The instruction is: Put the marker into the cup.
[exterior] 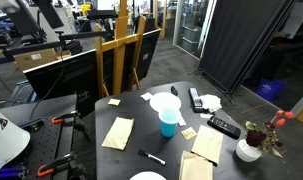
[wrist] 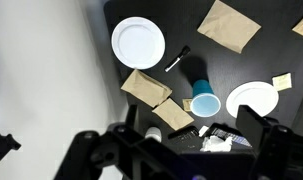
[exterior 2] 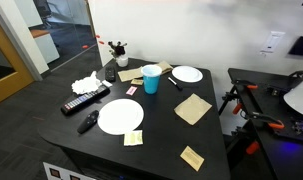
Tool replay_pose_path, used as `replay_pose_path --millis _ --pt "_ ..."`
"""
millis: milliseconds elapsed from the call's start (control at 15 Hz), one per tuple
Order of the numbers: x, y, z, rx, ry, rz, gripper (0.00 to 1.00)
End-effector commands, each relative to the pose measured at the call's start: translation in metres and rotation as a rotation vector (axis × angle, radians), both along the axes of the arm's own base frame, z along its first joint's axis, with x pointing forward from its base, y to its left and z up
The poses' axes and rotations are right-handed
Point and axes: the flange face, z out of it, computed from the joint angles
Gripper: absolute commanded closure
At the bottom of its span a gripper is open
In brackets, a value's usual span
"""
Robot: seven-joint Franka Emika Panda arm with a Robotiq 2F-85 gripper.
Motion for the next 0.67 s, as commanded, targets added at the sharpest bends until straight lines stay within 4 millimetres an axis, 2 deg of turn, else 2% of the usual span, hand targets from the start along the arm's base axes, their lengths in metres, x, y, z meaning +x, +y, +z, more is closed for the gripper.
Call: replay_pose_path --millis 0,267,600 --pt "0.011 -0.003 -0.011 0.016 0.007 -0.029 0.0" --pt "0.018 -0.01 -0.031 0.046 0.008 -0.097 0.0" --pt "0.026 -0.024 -0.067 0.101 0.032 -0.213 0.0"
